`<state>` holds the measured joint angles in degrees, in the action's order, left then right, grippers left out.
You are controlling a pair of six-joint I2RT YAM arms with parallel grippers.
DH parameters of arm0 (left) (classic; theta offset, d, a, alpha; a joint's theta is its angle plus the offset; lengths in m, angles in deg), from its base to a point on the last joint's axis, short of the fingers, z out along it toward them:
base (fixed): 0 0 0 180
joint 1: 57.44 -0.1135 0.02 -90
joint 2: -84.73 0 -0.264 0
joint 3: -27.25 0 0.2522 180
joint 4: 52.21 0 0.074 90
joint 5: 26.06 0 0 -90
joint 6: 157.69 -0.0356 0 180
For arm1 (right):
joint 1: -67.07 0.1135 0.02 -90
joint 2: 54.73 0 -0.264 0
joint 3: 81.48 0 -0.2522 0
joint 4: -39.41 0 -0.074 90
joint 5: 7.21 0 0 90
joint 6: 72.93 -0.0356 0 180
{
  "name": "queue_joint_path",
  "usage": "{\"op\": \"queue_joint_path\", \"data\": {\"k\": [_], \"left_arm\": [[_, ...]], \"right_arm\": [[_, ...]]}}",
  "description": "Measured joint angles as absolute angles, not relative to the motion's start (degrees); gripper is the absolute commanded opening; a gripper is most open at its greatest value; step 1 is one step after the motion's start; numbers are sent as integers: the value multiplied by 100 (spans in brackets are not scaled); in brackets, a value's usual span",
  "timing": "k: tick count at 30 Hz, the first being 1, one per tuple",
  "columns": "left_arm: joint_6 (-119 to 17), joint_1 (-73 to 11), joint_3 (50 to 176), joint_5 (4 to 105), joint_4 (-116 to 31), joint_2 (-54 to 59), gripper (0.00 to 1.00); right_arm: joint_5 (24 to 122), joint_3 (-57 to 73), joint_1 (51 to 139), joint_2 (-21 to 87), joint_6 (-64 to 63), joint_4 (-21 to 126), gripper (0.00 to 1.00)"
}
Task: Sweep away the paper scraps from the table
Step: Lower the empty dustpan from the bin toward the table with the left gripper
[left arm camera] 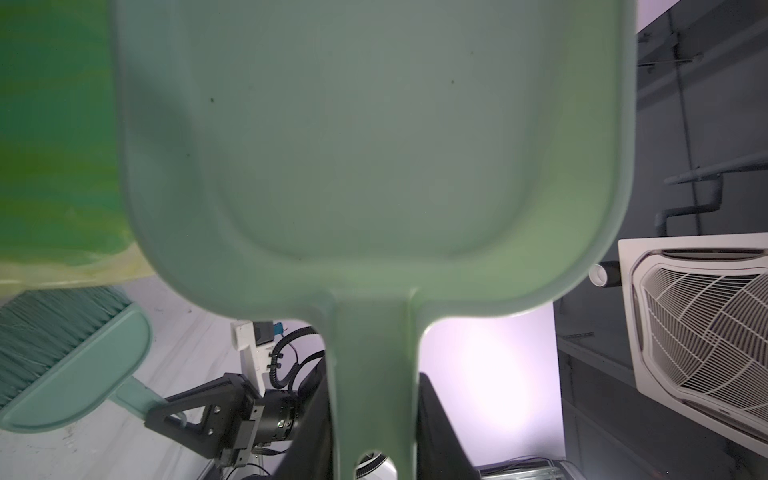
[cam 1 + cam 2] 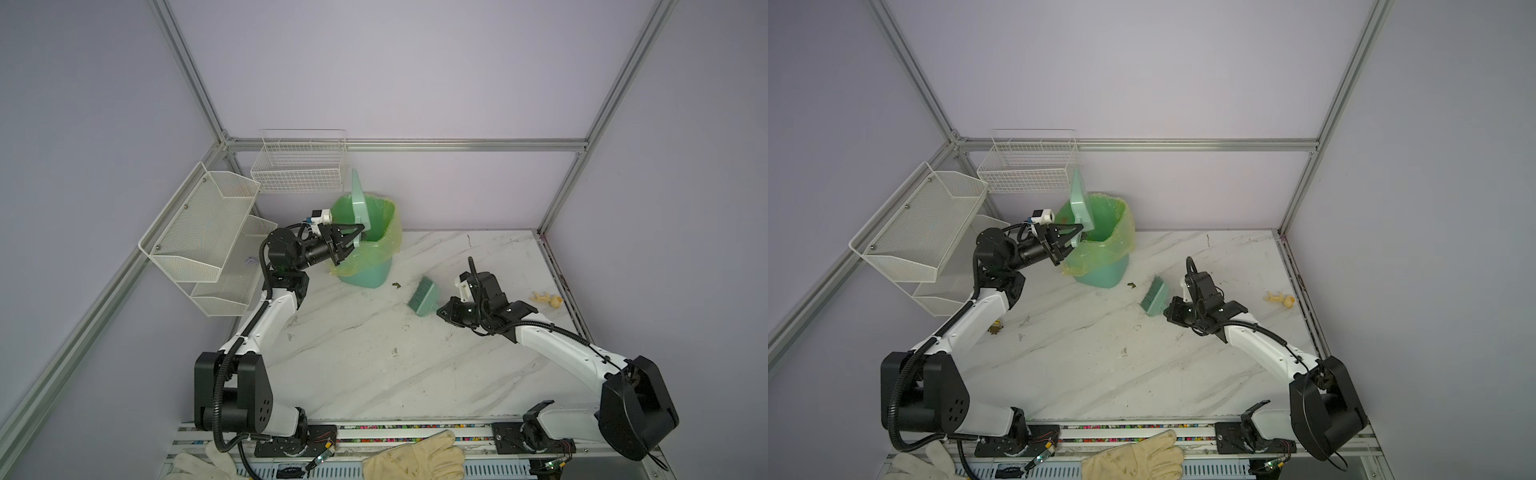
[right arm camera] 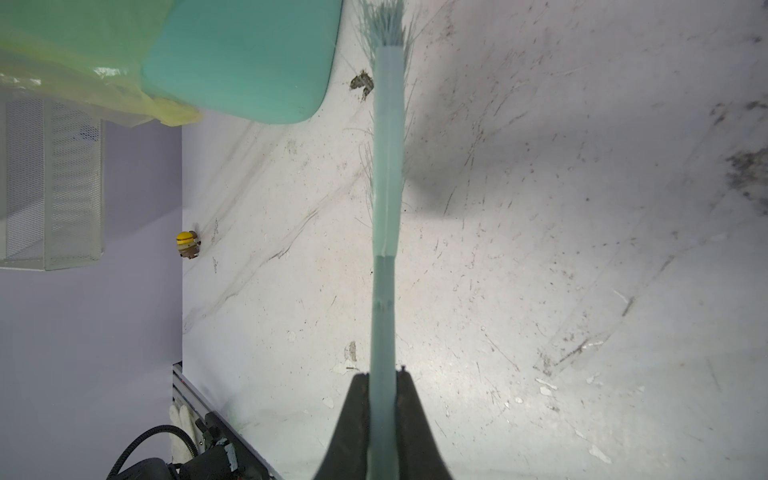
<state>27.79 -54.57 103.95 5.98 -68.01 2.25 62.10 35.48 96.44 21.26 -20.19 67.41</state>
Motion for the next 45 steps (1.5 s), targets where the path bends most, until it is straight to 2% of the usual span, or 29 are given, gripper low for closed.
{"op": "queue_joint_path", "data": {"k": [10,16,20,29,45], "left_arm": [[1874,-4934,10410,611,-5628,295,0],[521,-4469,10989,909,-3886,369,0],[-504,-4134,11719,1315,-2563,369,0],[-2071,-3409,12718,2397,-570,234,0],[-3599,-2065,13866,4812,1498,-776,0]], "right_arm": [[6173,3546,9486,1912,-2115,6713,0],[6138,3537,9292,1761,-2139,6713,0],[6125,3535,9152,1669,-2150,6713,0],[6086,3410,8835,1509,-2170,6717,0],[6068,3397,7967,1090,-2165,6759,0]]}}
